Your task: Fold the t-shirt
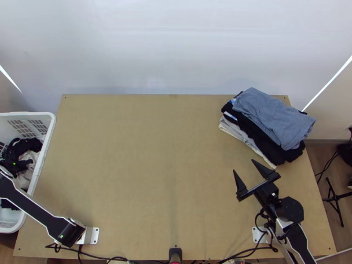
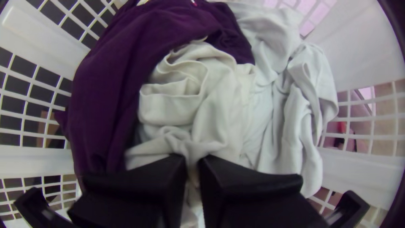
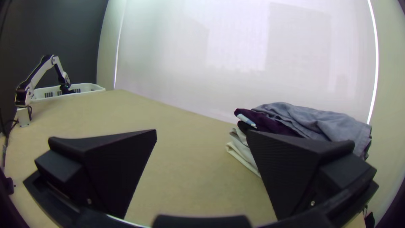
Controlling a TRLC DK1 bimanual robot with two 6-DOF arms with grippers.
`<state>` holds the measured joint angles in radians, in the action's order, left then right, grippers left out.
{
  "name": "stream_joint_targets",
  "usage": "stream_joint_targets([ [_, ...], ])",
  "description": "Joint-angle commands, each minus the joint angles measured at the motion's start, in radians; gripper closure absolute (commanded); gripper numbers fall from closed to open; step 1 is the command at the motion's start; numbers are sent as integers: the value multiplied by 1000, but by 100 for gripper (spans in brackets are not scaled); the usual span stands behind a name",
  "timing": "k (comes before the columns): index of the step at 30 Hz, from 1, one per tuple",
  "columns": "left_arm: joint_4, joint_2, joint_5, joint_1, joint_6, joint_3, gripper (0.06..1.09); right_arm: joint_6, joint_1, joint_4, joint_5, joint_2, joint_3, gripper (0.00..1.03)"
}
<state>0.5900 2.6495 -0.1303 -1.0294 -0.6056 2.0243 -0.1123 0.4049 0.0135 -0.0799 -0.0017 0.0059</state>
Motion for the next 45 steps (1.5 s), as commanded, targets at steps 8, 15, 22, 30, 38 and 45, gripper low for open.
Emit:
stream_joint_targets([
  [8, 214, -336, -267, -1, 348, 248, 105, -1, 0, 0, 0, 0, 0, 4],
  [15, 110, -625, -388, -12, 530, 243, 105, -1, 0, 0, 0, 0, 0, 4],
  [22, 94, -806, -497, 12, 573, 114, 105, -1, 0, 0, 0, 0, 0, 4],
  [30, 174, -1100, -522, 169, 382, -326, 105, -1, 0, 0, 0, 0, 0, 4],
  [38, -105, -1493, -313, 588, 422, -885, 105, -1, 0, 0, 0, 0, 0, 4],
  [45, -170, -1657, -28, 1039, 566, -1052, 105, -1, 0, 0, 0, 0, 0, 4],
])
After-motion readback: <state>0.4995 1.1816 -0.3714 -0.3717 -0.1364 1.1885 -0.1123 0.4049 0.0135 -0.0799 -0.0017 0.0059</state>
